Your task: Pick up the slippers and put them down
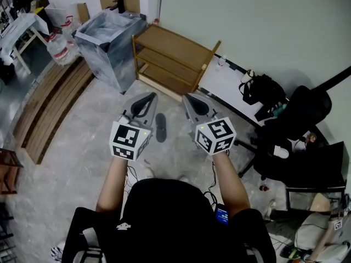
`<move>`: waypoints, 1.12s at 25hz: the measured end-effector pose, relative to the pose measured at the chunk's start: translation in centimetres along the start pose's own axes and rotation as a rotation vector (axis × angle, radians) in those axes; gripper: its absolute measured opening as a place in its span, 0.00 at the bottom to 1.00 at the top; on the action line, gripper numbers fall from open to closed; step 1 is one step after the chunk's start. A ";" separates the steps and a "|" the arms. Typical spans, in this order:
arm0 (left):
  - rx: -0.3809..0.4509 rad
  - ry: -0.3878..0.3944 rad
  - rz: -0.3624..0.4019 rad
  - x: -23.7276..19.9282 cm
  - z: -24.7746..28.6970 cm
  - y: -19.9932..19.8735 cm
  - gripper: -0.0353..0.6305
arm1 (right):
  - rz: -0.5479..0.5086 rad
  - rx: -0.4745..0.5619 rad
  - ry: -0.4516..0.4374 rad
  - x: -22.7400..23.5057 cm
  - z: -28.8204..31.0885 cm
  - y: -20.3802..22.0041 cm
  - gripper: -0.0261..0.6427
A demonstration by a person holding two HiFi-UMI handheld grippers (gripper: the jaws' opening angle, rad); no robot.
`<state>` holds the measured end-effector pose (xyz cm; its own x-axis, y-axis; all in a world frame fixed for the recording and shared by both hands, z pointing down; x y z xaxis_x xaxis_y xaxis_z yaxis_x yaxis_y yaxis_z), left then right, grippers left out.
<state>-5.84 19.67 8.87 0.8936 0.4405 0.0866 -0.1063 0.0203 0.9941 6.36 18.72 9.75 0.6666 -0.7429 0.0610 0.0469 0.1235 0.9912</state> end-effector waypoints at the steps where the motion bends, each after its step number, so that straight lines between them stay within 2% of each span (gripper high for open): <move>1: -0.012 -0.001 -0.004 0.5 0.0 -0.1 0.06 | 0.005 0.005 -0.003 0.2 -0.5 0.0 0.04; 6: 0.008 -0.020 0.029 2.6 0.0 -0.3 0.06 | 0.028 0.029 -0.007 1.1 -2.8 -0.1 0.04; 14: 0.022 -0.018 0.026 5.8 -0.6 -0.6 0.06 | 0.028 0.044 -0.009 1.3 -5.9 0.1 0.04; 28: 0.030 -0.008 0.023 7.3 -1.4 -1.3 0.06 | 0.003 0.040 -0.018 0.2 -6.9 0.0 0.04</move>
<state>0.20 24.17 8.10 0.8944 0.4337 0.1097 -0.1138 -0.0165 0.9934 11.66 23.10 8.94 0.6528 -0.7547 0.0657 0.0150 0.0996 0.9949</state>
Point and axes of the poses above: the fingertips, and each gripper's own axes: z forward along the fingers, x to its right, y out of its underside, the point moved 3 cm from there along -z, backward along the fingers, and after that the axes turned 9 degrees about -y, right-handed, at the moved point
